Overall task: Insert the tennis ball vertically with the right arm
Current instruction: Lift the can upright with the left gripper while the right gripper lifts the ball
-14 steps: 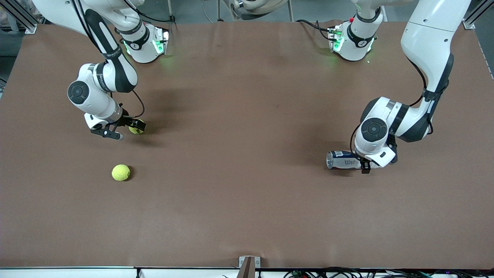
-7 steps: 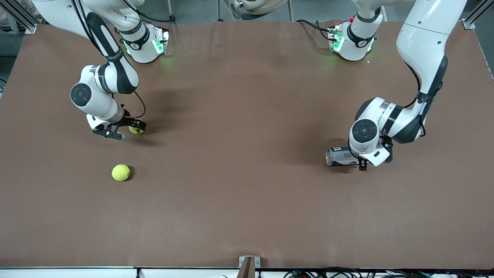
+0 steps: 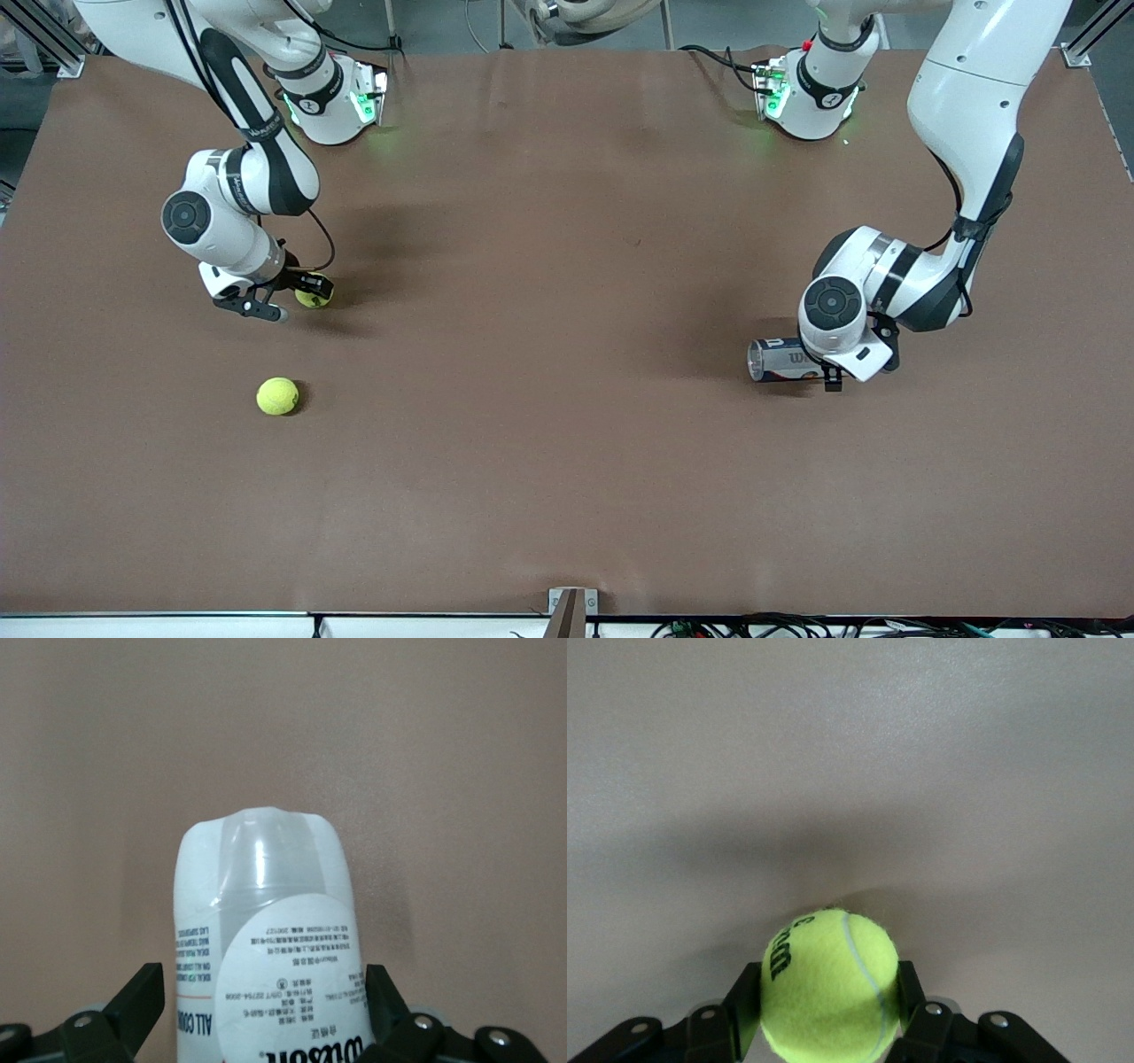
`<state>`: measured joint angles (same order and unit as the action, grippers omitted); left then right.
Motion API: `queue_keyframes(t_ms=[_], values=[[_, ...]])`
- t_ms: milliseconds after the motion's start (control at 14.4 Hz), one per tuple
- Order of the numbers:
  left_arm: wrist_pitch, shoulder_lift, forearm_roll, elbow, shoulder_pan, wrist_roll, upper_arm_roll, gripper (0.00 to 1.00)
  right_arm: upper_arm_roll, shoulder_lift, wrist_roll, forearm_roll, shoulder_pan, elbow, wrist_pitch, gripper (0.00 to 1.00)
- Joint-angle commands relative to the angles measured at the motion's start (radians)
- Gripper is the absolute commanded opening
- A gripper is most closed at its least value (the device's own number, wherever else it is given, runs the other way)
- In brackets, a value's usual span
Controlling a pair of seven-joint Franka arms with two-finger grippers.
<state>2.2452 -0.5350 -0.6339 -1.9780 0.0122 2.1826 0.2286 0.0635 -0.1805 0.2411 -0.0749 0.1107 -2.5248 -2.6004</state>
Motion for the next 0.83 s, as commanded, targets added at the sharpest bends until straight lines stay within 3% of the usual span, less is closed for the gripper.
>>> queue_keyframes(t_ms=[0,277,762], values=[[-0.018,-0.013,-0.023,0.019,0.011,0.023,-0.006,0.99,-0.001,0.01,0.026,-0.025,0.015,-0.012,-0.004,0.02],[-0.018,-0.014,-0.024,0.031,0.009,0.025,-0.003,0.61,-0.004,0.024,0.041,-0.031,0.015,0.003,0.025,0.0],[-0.016,0.019,-0.007,0.033,0.002,0.023,0.012,0.59,-0.004,0.056,0.112,-0.08,0.02,0.104,0.194,0.0]])
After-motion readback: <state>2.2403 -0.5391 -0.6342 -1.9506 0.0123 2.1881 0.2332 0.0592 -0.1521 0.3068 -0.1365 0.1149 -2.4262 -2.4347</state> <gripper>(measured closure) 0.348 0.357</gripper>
